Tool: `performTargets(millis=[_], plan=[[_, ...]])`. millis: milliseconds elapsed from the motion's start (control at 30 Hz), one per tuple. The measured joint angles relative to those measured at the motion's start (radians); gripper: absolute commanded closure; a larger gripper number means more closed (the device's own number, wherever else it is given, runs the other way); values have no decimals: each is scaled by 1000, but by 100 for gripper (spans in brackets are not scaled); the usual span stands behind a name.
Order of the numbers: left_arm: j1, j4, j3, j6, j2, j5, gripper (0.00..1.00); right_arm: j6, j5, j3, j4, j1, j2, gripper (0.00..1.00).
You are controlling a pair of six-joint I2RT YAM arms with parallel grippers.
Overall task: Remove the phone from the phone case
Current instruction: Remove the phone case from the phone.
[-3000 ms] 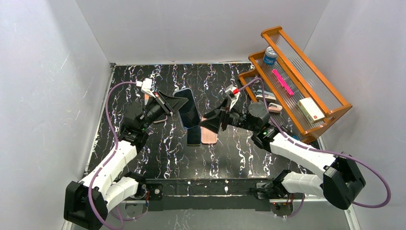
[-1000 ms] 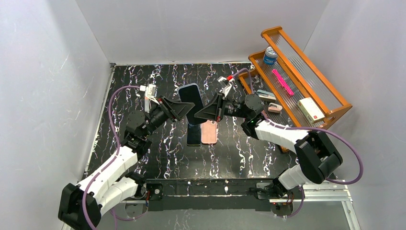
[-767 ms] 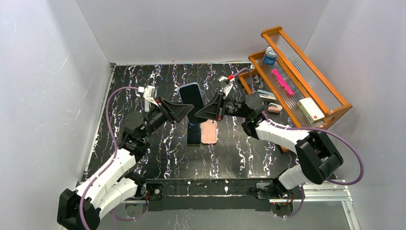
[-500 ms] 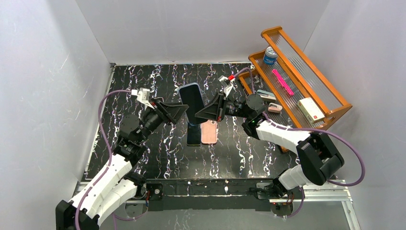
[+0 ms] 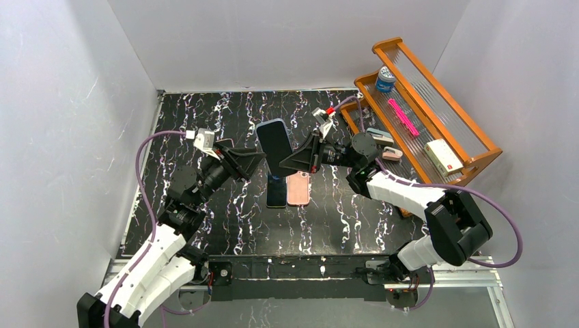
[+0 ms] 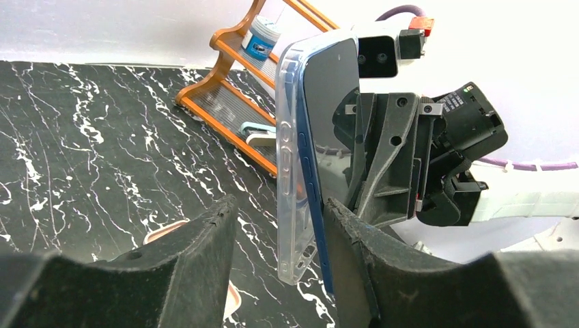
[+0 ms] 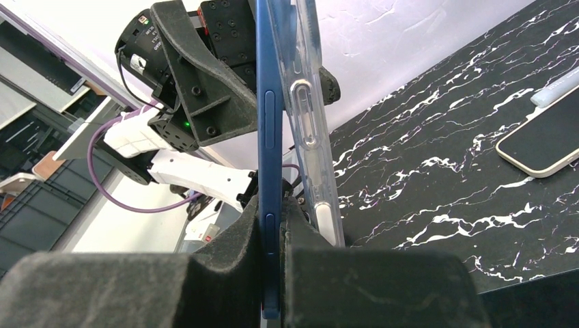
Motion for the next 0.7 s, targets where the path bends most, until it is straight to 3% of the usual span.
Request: performTargets(millis=[433, 700], plan=[[3, -39, -5, 30, -21, 1, 56, -6, -10, 15, 2, 0, -16, 99], [3, 40, -6, -12, 49, 62, 56, -5, -20, 19, 3, 0, -18, 99]])
